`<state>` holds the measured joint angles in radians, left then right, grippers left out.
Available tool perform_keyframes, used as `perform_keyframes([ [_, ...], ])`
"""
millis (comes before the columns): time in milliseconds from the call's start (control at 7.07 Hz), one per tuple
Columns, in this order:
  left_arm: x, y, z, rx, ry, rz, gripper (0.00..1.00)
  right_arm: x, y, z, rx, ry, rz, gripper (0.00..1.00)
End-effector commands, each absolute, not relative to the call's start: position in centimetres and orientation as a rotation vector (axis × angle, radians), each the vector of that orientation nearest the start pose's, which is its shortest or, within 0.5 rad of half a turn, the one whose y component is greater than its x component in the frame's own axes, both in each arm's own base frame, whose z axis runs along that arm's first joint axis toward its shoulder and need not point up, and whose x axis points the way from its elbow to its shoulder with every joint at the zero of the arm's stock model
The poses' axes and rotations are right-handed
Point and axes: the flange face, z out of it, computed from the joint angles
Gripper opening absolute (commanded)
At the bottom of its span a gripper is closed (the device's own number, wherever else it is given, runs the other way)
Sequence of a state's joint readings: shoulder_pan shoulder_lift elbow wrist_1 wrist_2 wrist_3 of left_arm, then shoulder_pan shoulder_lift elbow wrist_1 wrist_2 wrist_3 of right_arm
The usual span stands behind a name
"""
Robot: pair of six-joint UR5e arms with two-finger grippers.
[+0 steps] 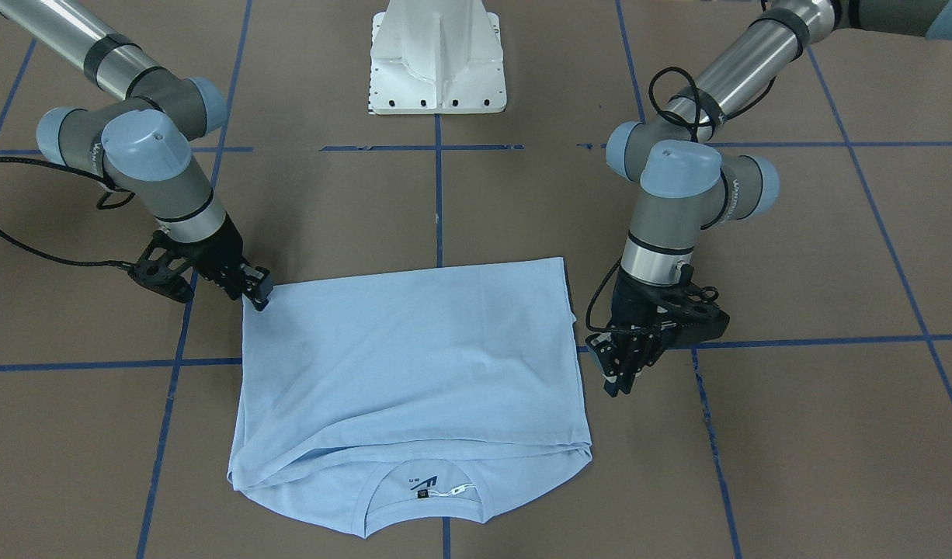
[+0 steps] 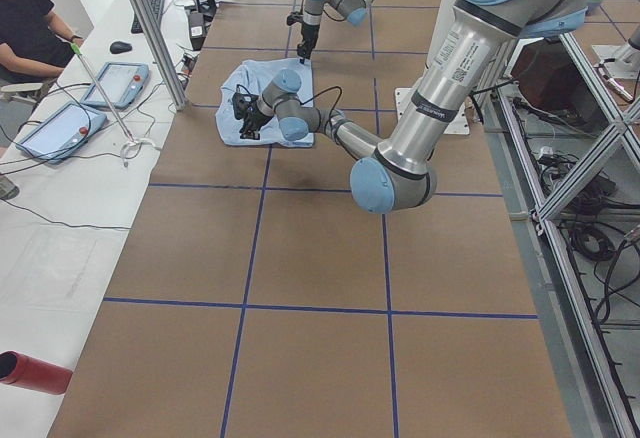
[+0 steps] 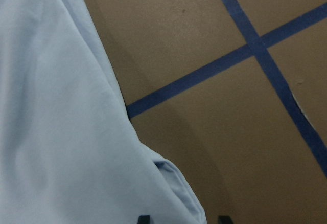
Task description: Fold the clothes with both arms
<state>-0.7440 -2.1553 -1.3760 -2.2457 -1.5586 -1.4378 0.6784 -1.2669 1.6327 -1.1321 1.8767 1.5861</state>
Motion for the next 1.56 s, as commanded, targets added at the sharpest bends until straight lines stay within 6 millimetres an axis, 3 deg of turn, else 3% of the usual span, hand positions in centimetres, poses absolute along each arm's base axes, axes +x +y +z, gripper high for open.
perform_keyframes([
  [0, 44.8, -59.5, 32.9, 0.466, 0.975, -0.561, 0.29, -42.6, -47.4, 42.6, -0.018, -0.853, 0.528, 0.53],
  [142, 44.8, -59.5, 32.9, 0.464, 0.976, -0.567, 0.29, -42.6, -47.3, 42.7, -0.021, -0.852, 0.526, 0.12],
  [283, 44.8, -59.5, 32.9, 0.464, 0.976, -0.567, 0.29, -42.5, -47.3, 42.9, -0.024, -0.85, 0.527, 0.0],
  [566, 44.7, -59.5, 32.5, 0.466, 0.982, -0.568, 0.29, -42.7, -47.3, 42.3, -0.025, -0.861, 0.522, 0.0],
  [708, 44.7, -59.1, 31.9, 0.464, 0.99, -0.568, 0.29, -41.5, -46.4, 41.3, -0.032, -0.886, 0.513, 0.0],
  [849, 44.7, -58.5, 30.8, 0.451, 1.012, -0.582, 0.29, -37.6, -42.8, 41.6, -0.049, -0.906, 0.497, 0.0],
  [991, 44.6, -56.6, 29.6, 0.432, 1.055, -0.597, 0.29, -32.5, -37.0, 41.0, -0.105, -0.932, 0.46, 0.0],
  [1132, 45.5, -54.2, 27.8, 0.406, 1.088, -0.587, 0.29, -29.7, -31.2, 40.4, -0.195, -0.929, 0.44, 0.0],
  [1274, 45.9, -52.1, 26.3, 0.354, 1.12, -0.588, 0.29, -29.2, -26.3, 38.4, -0.279, -0.938, 0.383, 0.0],
  [1415, 45.3, -49.9, 24.5, 0.273, 1.19, -0.591, 0.29, -30.3, -22.7, 36.7, -0.378, -0.943, 0.32, 0.0],
])
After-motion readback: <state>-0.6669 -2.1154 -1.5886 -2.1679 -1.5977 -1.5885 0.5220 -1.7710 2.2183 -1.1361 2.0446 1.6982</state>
